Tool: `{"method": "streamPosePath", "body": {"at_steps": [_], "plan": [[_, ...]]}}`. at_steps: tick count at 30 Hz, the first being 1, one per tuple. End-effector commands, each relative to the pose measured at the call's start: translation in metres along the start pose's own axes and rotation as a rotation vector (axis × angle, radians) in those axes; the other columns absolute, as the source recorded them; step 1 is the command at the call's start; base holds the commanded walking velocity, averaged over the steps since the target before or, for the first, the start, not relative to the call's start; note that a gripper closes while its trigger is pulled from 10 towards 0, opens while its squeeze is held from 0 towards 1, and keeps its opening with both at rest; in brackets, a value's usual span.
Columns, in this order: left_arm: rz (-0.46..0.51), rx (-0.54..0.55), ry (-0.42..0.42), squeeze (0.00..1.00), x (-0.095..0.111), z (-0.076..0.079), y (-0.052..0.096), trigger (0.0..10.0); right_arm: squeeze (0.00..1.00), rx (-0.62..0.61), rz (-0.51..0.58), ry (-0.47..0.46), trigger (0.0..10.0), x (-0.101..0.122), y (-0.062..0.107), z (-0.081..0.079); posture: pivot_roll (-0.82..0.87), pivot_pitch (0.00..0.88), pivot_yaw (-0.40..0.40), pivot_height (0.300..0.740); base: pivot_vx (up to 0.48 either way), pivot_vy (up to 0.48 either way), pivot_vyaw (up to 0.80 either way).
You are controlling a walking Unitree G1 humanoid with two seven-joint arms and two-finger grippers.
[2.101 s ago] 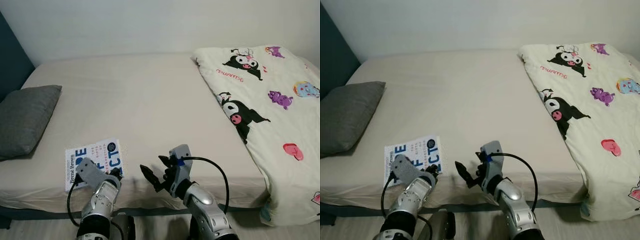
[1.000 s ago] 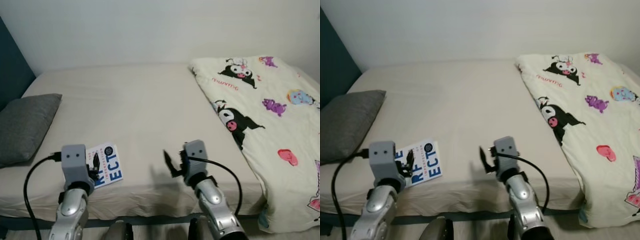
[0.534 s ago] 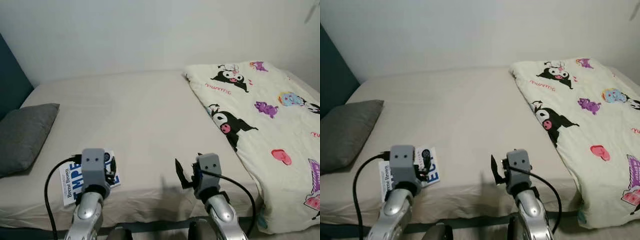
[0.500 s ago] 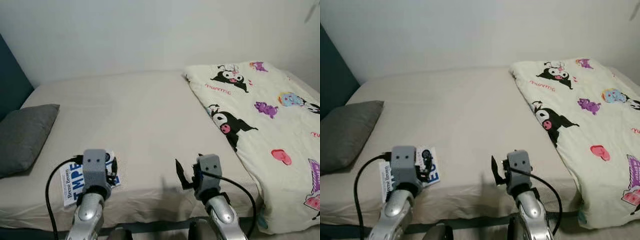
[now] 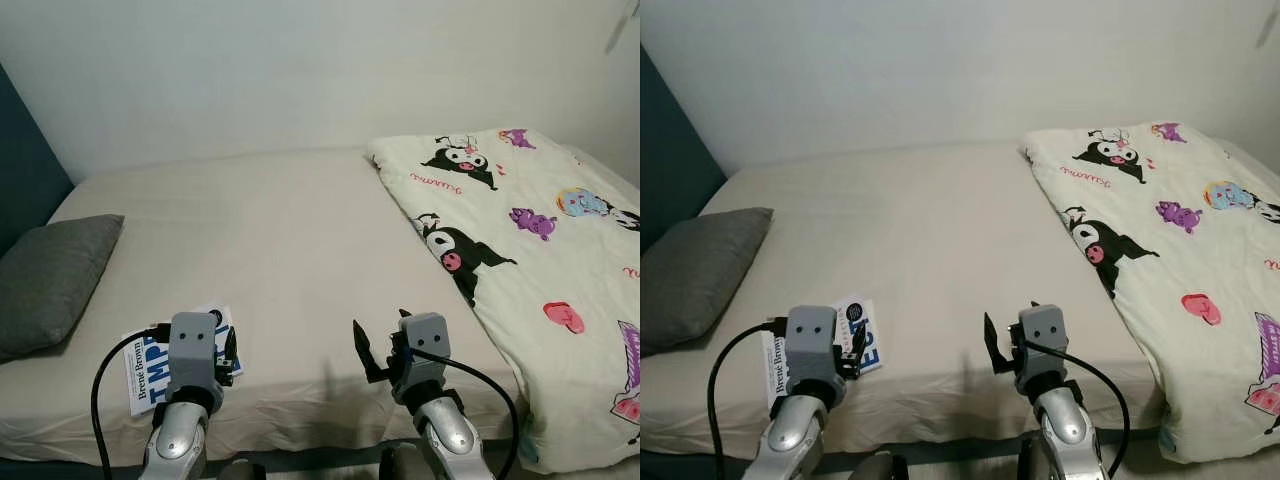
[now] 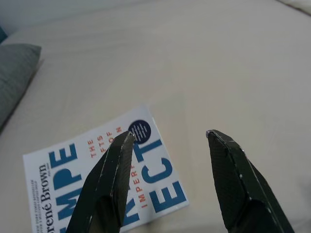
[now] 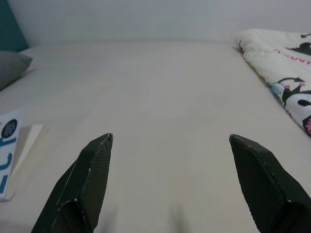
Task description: Clean up the room
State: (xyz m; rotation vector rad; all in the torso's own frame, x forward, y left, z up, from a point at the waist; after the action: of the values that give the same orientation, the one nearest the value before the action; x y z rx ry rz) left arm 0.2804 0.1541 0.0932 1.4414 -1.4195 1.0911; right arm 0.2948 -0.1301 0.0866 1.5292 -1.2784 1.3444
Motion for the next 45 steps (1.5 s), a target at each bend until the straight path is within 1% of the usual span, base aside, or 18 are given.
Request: {"method": "streamPosePath", "body": {"at_steps": [1, 6, 10, 13, 18, 23, 29, 31, 40, 43, 45], "plan": [[0.005, 0.019, -0.029, 0.00, -0.002, -0.005, 0.003, 10.0, 0.00, 0.003, -0.003, -0.015, 10.0, -0.001, 0.002, -0.002, 0.03, 0.134, 0.026, 0.656, 0.000, 0.000, 0.00], [-0.007, 0.042, -0.029, 0.00, -0.003, -0.008, 0.003, 10.0, 0.00, 0.008, -0.004, -0.022, 10.0, -0.001, 0.000, -0.003, 0.03, 0.136, 0.025, 0.676, 0.000, 0.000, 0.00], [-0.005, 0.041, -0.029, 0.00, -0.002, -0.009, 0.003, 10.0, 0.00, 0.015, -0.005, -0.028, 10.0, -0.001, -0.001, -0.004, 0.04, 0.138, 0.025, 0.696, 0.000, 0.000, 0.00], [-0.003, 0.038, -0.029, 0.00, -0.002, -0.009, 0.003, 10.0, 0.00, 0.016, -0.005, -0.028, 10.0, -0.001, -0.001, -0.004, 0.04, 0.137, 0.024, 0.701, 0.000, 0.000, 0.00], [-0.006, 0.035, -0.022, 0.00, -0.002, -0.008, 0.003, 10.0, 0.00, 0.025, -0.009, -0.033, 10.0, -0.001, -0.001, -0.006, 0.03, 0.136, 0.022, 0.726, 0.000, 0.000, 0.00], [-0.006, 0.040, -0.020, 0.00, -0.002, -0.009, 0.004, 10.0, 0.00, 0.032, -0.010, -0.035, 10.0, -0.001, -0.002, -0.006, 0.03, 0.136, 0.018, 0.740, 0.000, 0.000, 0.00], [-0.003, 0.049, -0.021, 0.00, -0.002, -0.010, 0.005, 10.0, 0.00, 0.040, -0.019, -0.036, 10.0, -0.003, -0.001, -0.007, 0.04, 0.133, 0.017, 0.740, 0.000, 0.000, 0.00], [-0.001, 0.056, -0.020, 0.00, -0.003, -0.011, 0.006, 10.0, 0.00, 0.044, -0.027, -0.050, 10.0, -0.005, -0.001, -0.008, 0.04, 0.130, 0.018, 0.740, 0.000, 0.000, 0.00], [-0.009, 0.095, 0.017, 0.00, -0.005, -0.015, 0.010, 10.0, 0.00, 0.045, -0.051, -0.053, 10.0, -0.009, -0.001, -0.009, 0.04, 0.126, 0.015, 0.740, 0.000, 0.000, 0.00], [-0.016, 0.098, 0.025, 0.00, -0.007, -0.016, 0.010, 10.0, 0.00, 0.043, -0.059, -0.053, 10.0, -0.010, -0.002, -0.010, 0.04, 0.122, 0.014, 0.740, 0.000, 0.000, 0.00], [-0.015, 0.080, 0.019, 0.00, -0.007, -0.015, 0.011, 10.0, 0.00, 0.048, -0.065, -0.057, 10.0, -0.012, -0.002, -0.011, 0.04, 0.112, 0.013, 0.740, 0.000, 0.000, 0.00]]}}
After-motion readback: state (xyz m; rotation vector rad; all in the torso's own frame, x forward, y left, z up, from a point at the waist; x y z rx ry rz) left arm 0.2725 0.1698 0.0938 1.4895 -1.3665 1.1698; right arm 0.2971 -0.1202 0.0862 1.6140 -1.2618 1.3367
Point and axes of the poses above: a point about 5 cm out from each wrist's last joint towards the gripper, its own y axis pointing back from the gripper into the wrist, its own x axis along the axis of the wrist's last joint, z = x × y, the point moved 1 cm from there along -y, pointing out of the wrist towards the gripper, and after that the axes turned 15 degrees about -y, right-handed, at the moved point
